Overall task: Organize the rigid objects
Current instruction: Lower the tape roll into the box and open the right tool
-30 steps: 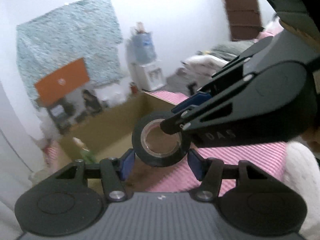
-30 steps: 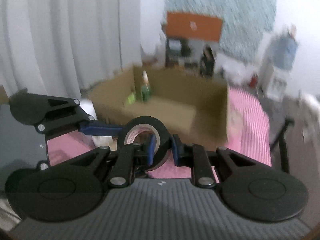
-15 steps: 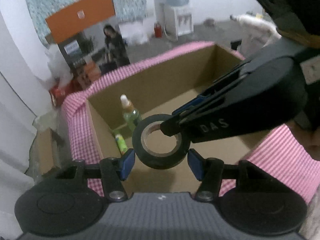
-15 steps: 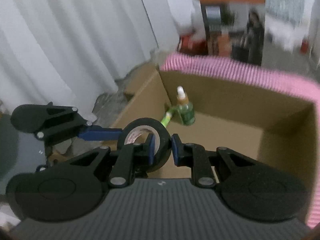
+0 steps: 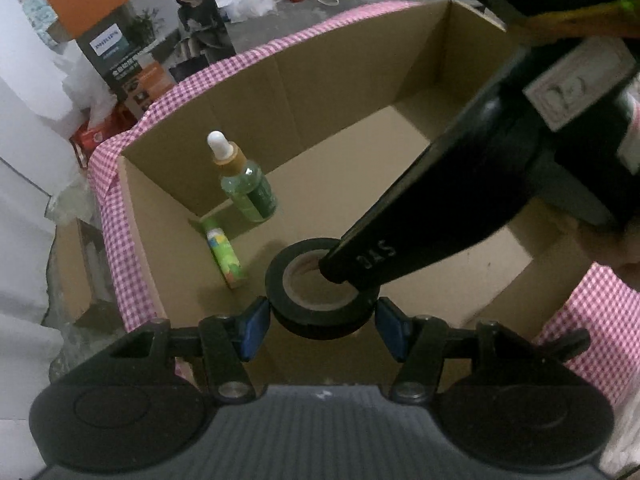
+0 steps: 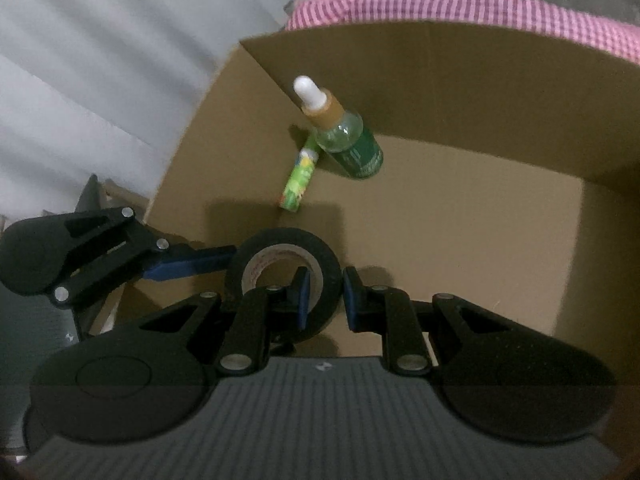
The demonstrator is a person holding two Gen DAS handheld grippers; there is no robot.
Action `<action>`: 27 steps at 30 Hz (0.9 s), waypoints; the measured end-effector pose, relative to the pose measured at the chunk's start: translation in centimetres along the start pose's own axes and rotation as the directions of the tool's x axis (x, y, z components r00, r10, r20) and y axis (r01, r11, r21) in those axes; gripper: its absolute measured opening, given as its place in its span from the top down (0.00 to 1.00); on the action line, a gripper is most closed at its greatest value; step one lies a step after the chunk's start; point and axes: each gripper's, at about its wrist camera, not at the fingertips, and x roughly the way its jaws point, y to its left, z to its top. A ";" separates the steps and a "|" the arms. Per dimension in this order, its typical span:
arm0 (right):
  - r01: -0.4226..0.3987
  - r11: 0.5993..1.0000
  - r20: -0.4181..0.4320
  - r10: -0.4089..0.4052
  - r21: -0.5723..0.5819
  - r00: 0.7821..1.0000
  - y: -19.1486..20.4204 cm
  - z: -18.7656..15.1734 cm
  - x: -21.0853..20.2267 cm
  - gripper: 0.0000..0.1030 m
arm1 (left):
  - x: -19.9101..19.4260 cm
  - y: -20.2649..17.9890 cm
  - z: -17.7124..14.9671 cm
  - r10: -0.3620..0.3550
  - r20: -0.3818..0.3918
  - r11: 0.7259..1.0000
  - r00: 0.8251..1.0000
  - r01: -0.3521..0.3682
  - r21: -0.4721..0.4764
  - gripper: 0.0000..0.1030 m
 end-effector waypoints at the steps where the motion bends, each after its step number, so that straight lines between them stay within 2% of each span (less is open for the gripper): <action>1: -0.004 1.000 -0.014 0.004 0.003 1.000 0.0 0.2 0.3 0.84 | 0.0 -0.1 0.1 0.002 -0.009 1.000 1.000 -0.002 0.003 0.43; 10: -0.041 0.999 -0.144 0.044 0.022 0.989 -0.6 0.7 3.5 0.83 | 0.3 0.5 0.9 -0.023 -0.058 1.000 0.998 0.022 -0.013 0.40; 15: -0.052 0.999 -0.133 0.052 0.009 0.990 0.3 0.7 3.4 0.81 | -0.5 0.8 0.9 -0.032 -0.026 0.998 0.999 0.031 -0.046 0.38; 17: -0.075 0.997 -0.097 0.075 0.004 0.992 0.5 0.6 2.5 0.77 | -1.7 0.9 0.6 -0.021 0.017 0.998 1.000 0.022 -0.054 0.37; 19: -0.087 0.996 -0.043 0.087 -0.008 0.995 0.7 0.3 0.9 0.67 | -3.1 0.9 0.3 -0.027 0.059 0.996 0.998 0.032 -0.078 0.36; 20: -0.082 0.996 0.000 0.082 -0.029 0.997 1.0 0.0 -0.2 0.65 | -4.1 0.8 0.0 -0.030 0.091 0.996 0.995 0.038 -0.086 0.34; 22: -0.075 0.995 0.082 0.080 -0.064 0.993 1.6 -0.8 -2.9 0.53 | -6.0 0.5 -0.7 -0.033 0.153 0.994 0.988 0.049 -0.100 0.34; 25: -0.074 0.992 0.204 0.094 -0.099 0.974 2.2 -3.0 -6.9 0.50 | -8.9 -0.3 -2.0 -0.037 0.247 0.992 0.968 0.065 -0.106 0.31; 27: -0.054 0.991 0.292 0.088 -0.120 0.952 2.4 -5.1 -9.8 0.49 | -10.9 -1.1 -3.1 -0.035 0.311 0.992 0.950 0.072 -0.108 0.29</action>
